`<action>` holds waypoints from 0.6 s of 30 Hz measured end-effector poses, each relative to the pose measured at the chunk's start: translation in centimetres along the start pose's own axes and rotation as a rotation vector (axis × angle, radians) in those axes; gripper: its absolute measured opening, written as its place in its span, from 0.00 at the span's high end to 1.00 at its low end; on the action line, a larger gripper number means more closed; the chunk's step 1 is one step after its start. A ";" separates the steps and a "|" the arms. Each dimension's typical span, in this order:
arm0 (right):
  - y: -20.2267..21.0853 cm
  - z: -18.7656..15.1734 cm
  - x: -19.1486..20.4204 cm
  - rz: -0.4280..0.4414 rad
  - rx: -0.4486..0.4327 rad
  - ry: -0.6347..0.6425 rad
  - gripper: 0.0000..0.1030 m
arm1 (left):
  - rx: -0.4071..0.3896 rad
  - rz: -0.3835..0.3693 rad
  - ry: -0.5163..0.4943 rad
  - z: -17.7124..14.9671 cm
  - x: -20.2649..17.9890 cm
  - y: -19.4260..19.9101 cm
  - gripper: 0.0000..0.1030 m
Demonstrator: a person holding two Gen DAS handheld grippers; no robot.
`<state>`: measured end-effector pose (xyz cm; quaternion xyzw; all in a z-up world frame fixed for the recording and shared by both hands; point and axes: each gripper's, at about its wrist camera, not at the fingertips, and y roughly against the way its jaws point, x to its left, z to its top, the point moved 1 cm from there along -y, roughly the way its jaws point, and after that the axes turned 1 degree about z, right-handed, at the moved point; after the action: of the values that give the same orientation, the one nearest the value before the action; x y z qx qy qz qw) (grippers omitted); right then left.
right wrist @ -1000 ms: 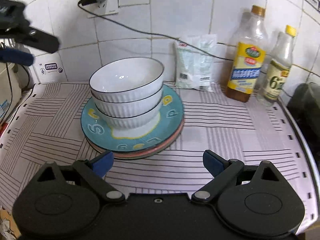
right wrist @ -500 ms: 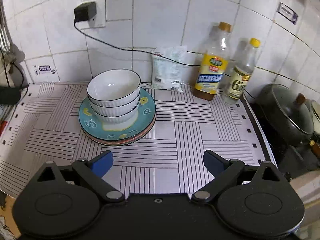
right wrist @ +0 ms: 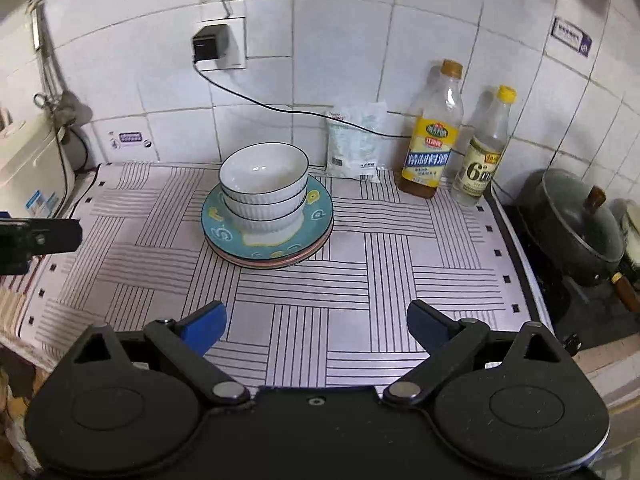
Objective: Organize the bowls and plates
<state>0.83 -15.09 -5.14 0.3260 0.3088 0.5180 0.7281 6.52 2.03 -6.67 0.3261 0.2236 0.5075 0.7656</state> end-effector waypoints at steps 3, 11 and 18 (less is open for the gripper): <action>0.7 -0.5 0.3 -0.006 -0.005 0.016 0.04 | 0.001 0.012 -0.021 -0.7 -0.3 0.9 0.00; 2.3 -1.5 0.1 0.001 -0.020 0.016 0.04 | -0.018 0.051 -0.040 -1.9 -1.1 3.3 0.00; 3.5 -2.3 -0.6 0.021 -0.038 -0.017 0.04 | -0.001 0.067 -0.027 -2.5 -1.5 4.2 0.00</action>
<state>-3.08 -14.41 -3.71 0.3196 0.2894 0.5285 0.7313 1.64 2.43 -5.34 0.3398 0.2019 0.5285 0.7513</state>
